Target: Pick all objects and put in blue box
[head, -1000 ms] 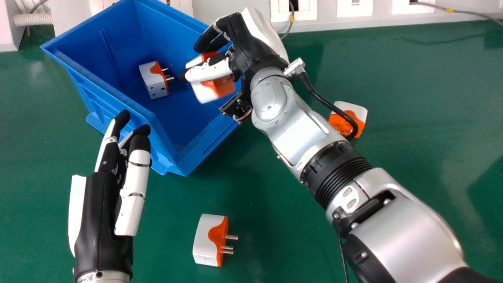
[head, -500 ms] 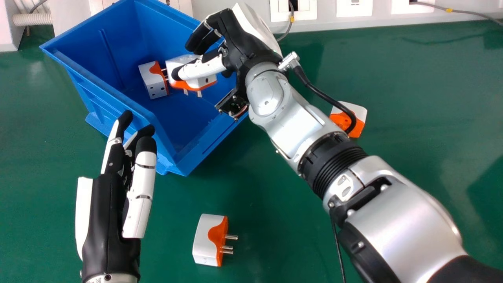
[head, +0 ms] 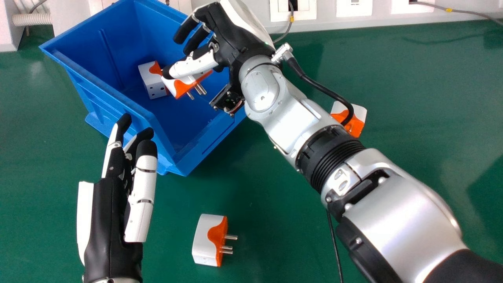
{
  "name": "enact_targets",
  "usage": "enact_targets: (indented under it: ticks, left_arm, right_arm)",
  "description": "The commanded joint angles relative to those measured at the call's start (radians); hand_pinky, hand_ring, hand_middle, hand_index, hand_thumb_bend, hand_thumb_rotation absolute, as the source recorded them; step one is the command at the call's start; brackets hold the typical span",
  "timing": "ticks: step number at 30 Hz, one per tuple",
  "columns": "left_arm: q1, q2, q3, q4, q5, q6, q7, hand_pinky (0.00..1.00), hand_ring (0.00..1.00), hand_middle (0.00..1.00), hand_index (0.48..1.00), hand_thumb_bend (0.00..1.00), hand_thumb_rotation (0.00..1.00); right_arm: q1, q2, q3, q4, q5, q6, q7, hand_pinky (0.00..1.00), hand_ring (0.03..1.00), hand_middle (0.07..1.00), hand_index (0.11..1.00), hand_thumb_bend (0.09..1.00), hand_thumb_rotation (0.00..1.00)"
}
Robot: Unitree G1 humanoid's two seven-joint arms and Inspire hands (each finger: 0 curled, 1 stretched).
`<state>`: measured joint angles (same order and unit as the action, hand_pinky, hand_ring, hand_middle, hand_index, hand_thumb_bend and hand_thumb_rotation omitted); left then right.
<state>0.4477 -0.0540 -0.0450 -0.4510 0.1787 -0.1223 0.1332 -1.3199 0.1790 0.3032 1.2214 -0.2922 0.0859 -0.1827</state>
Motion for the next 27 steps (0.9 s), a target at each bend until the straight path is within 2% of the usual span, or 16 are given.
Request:
enact_targets:
  ticks: [1,5,9,13,19,27]
  left_arm:
    - [0.004,-0.002,-0.01,-0.009,0.012,-0.026,0.006,0.83,0.9,0.88,0.944,0.45,0.92]
    - [0.007,-0.004,-0.016,-0.016,0.012,-0.021,0.009,0.83,0.9,0.88,0.944,0.45,0.92]
    - [0.006,-0.006,-0.02,-0.012,0.016,-0.023,0.013,0.83,0.9,0.88,0.945,0.46,0.92]
    - [0.016,-0.011,-0.032,-0.022,0.024,-0.024,0.016,0.83,0.9,0.88,0.945,0.46,0.92]
    - [0.023,-0.015,-0.046,-0.025,0.034,-0.026,0.022,0.83,0.9,0.88,0.945,0.46,0.93]
    - [0.029,-0.016,-0.063,-0.032,0.036,-0.024,0.031,0.83,0.9,0.88,0.946,0.46,0.93]
  right_arm:
    - [-0.092,0.117,0.004,-0.014,-0.017,-0.027,-0.02,0.32,0.432,0.506,0.546,0.49,0.0]
    - [-0.09,0.12,0.01,-0.013,-0.017,-0.029,-0.025,0.33,0.433,0.504,0.529,0.493,0.0]
    - [-0.094,0.125,0.01,-0.005,-0.014,-0.025,-0.023,0.34,0.433,0.504,0.525,0.494,0.0]
    - [-0.105,0.133,0.005,0.004,-0.009,-0.016,-0.022,0.34,0.433,0.506,0.522,0.495,0.0]
    - [-0.121,0.142,-0.004,0.011,-0.003,-0.028,-0.031,0.34,0.436,0.51,0.536,0.494,0.0]
    - [-0.113,0.148,-0.013,0.018,0.002,-0.073,-0.029,0.35,0.439,0.502,0.54,0.494,0.0]
